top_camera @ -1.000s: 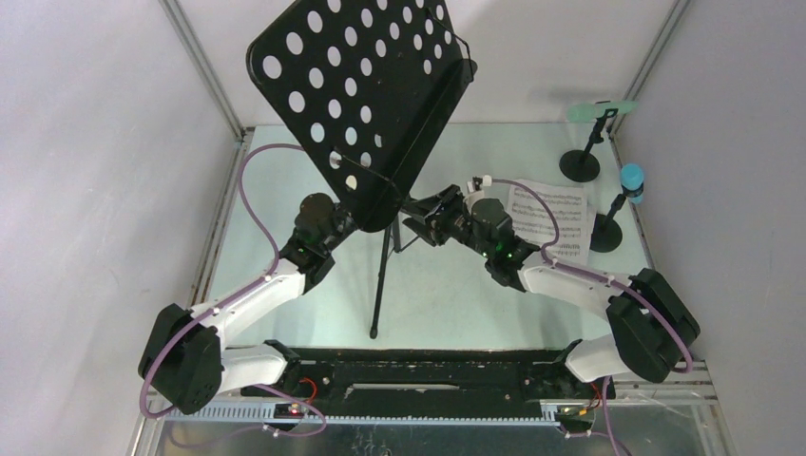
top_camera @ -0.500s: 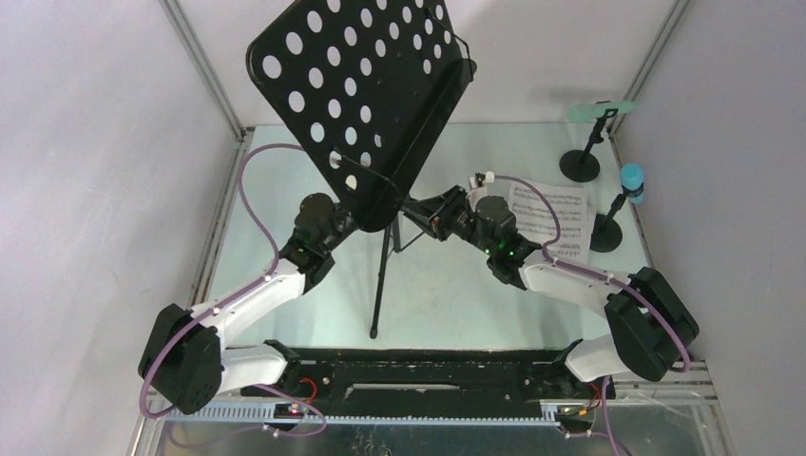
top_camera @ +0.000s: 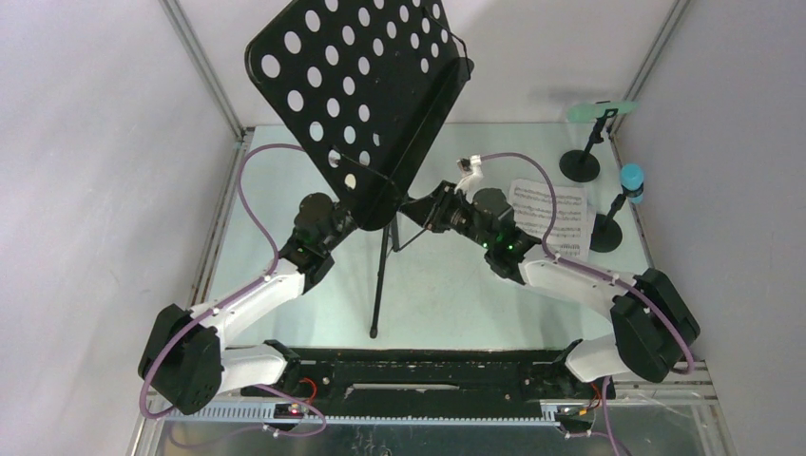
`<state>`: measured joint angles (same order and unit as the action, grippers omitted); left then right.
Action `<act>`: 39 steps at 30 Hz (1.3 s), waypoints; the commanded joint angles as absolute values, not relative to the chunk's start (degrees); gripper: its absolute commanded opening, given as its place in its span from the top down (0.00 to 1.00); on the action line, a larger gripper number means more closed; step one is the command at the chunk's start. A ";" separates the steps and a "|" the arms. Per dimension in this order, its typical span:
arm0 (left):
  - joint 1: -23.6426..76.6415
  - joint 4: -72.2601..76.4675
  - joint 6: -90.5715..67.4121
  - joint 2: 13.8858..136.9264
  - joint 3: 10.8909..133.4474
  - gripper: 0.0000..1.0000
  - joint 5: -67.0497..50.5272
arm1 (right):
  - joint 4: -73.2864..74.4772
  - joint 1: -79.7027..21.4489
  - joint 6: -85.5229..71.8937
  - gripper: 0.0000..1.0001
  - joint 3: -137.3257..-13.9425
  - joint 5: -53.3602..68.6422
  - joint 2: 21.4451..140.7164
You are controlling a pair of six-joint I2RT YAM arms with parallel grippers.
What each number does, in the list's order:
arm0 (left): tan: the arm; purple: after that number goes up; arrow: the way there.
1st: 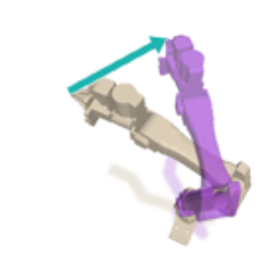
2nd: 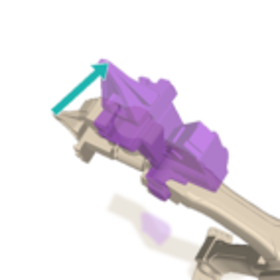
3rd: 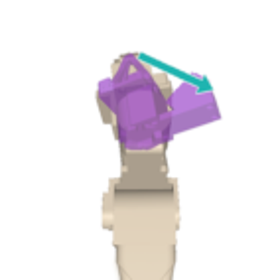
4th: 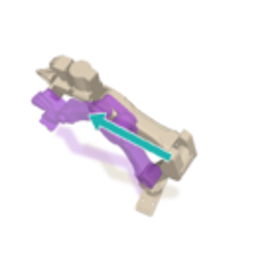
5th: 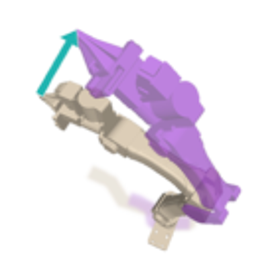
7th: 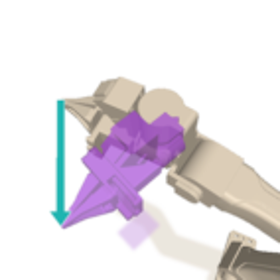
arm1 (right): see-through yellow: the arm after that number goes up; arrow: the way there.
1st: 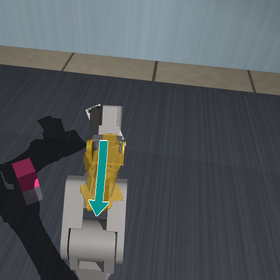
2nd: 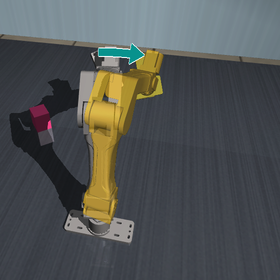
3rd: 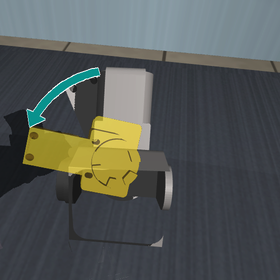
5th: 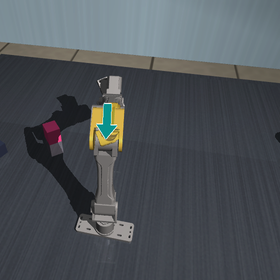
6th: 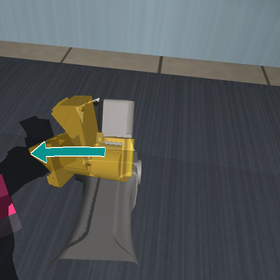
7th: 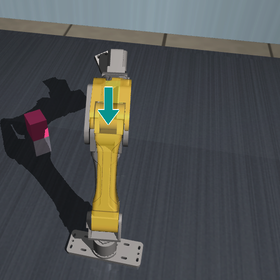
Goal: Pack up the instrument practice props
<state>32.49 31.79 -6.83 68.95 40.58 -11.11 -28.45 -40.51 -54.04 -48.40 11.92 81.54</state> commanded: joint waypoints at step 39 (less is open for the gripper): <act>34.45 19.12 -13.95 63.64 42.66 0.13 -8.98 | -28.24 -63.17 23.29 0.22 -39.73 -18.14 56.77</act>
